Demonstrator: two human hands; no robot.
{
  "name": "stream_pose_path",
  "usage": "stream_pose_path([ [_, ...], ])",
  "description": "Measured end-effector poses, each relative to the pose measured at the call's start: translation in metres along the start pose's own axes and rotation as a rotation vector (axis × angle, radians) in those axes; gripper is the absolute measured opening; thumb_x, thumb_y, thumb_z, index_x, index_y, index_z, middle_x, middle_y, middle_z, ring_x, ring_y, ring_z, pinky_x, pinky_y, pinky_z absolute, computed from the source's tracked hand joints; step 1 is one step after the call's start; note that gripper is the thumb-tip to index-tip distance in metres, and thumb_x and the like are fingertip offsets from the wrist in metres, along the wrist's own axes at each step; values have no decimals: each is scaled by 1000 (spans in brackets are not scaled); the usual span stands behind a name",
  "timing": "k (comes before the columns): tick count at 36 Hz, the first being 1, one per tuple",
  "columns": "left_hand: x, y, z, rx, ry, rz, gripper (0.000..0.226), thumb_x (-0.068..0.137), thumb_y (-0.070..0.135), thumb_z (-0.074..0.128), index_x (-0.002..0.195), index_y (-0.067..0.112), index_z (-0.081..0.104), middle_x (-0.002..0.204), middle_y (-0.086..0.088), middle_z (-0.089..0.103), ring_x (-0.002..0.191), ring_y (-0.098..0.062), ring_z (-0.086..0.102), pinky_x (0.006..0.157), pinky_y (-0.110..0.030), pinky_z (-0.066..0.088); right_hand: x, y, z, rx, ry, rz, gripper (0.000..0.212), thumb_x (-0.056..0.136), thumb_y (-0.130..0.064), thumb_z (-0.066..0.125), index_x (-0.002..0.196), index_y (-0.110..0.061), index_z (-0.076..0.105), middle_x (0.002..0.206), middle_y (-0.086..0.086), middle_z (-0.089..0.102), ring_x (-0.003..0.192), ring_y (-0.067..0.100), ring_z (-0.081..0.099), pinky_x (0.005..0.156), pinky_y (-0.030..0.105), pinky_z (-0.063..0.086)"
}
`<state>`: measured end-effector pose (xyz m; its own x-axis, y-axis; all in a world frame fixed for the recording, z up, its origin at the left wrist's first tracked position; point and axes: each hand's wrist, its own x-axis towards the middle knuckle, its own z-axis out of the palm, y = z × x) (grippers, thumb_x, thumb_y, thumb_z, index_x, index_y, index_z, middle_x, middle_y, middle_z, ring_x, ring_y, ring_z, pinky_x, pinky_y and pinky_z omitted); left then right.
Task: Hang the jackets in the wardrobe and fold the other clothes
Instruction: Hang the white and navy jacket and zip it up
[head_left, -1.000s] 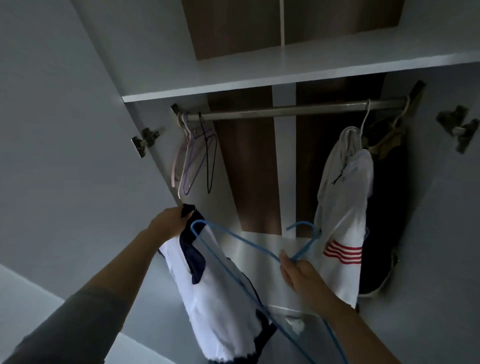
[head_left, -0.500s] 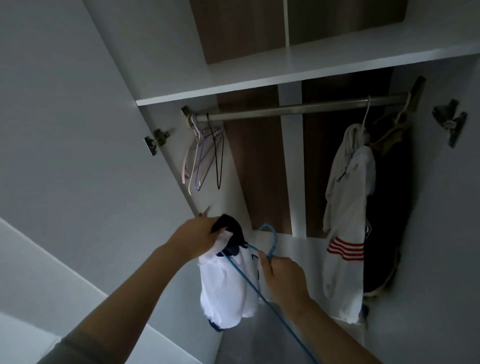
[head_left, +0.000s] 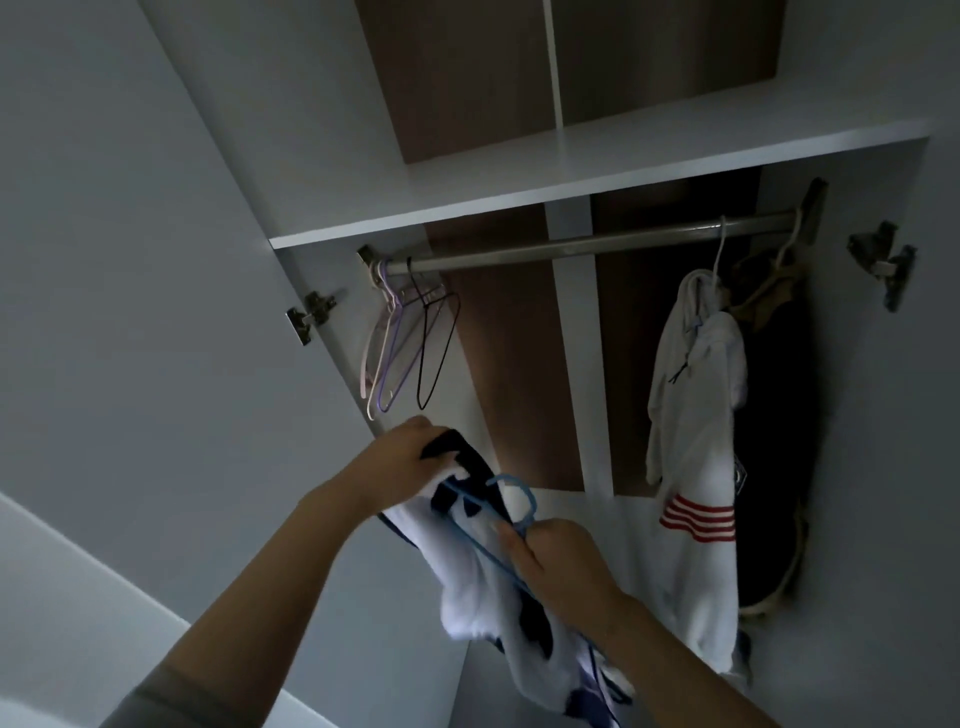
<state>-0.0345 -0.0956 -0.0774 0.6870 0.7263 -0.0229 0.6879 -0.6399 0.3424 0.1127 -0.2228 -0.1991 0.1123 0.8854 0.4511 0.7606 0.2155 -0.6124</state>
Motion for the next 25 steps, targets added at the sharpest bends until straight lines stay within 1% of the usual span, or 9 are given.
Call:
stream_pose_path([
  [4, 1, -8, 23, 166, 73, 144, 24, 97, 16, 53, 118, 12, 64, 116, 2, 56, 106, -15, 54, 91, -31, 42, 20, 5, -11, -59, -42, -86, 72, 90, -69, 8, 54, -16, 41, 51, 10, 55, 41, 16, 44, 45, 25, 32],
  [7, -5, -14, 31, -40, 125, 189, 10, 98, 18, 54, 101, 14, 63, 72, 23, 59, 71, 5, 56, 69, -19, 43, 32, 10, -22, -150, 260, -246, 71, 101, -48, 24, 43, -14, 43, 36, 1, 43, 29, 11, 38, 35, 21, 24],
  [11, -2, -21, 28, -117, 100, 135, 16, 96, 31, 57, 110, 25, 61, 84, 17, 66, 79, -1, 63, 71, -22, 49, 53, 11, -33, -193, 273, -133, 57, 95, -46, 47, 48, -16, 40, 40, 1, 42, 35, 17, 41, 39, 22, 24],
  [14, 3, -20, 25, -322, 185, 45, 17, 96, 19, 58, 100, 35, 63, 70, 24, 64, 61, 7, 57, 56, -12, 42, 75, 0, -46, -102, 320, -32, 38, 90, -38, 64, 61, -18, 49, 56, -4, 47, 53, 13, 44, 50, 29, 35],
  [16, 5, -21, 17, -524, 315, -42, 23, 96, 14, 57, 95, 36, 63, 67, 24, 65, 55, 6, 55, 49, -12, 41, 85, -9, -56, -89, 441, -99, 10, 90, -22, 65, 84, -15, 65, 82, -1, 60, 79, 15, 53, 71, 32, 45],
  [18, 5, -24, 4, -679, 464, -109, 20, 96, 11, 56, 93, 28, 66, 62, 20, 65, 48, 6, 52, 45, -11, 39, 81, -15, -58, -53, 563, -188, 13, 90, -11, 59, 101, -12, 66, 103, 3, 59, 100, 16, 51, 90, 27, 40],
  [20, 3, -28, -11, -803, 561, -146, 19, 97, 12, 55, 85, 22, 66, 60, 15, 64, 50, 4, 54, 49, -10, 42, 62, -14, -45, 37, 628, -276, 17, 90, -8, 53, 102, -12, 65, 107, 0, 57, 103, 13, 49, 94, 23, 36],
  [22, -1, -31, -26, -894, 609, -167, 21, 97, 17, 55, 79, 21, 65, 66, 10, 65, 60, -3, 61, 59, -16, 48, 36, -8, -19, 82, 560, -301, 20, 89, -7, 49, 101, -18, 61, 106, -7, 53, 104, 6, 48, 94, 19, 36],
  [25, -10, -32, -45, -1002, 602, -134, 26, 98, 17, 53, 77, 19, 68, 69, 6, 70, 67, -8, 68, 62, -19, 54, 16, 13, 22, 271, 247, -48, 36, 90, -1, 53, 111, -30, 57, 111, -18, 50, 110, 2, 48, 99, 19, 39],
])
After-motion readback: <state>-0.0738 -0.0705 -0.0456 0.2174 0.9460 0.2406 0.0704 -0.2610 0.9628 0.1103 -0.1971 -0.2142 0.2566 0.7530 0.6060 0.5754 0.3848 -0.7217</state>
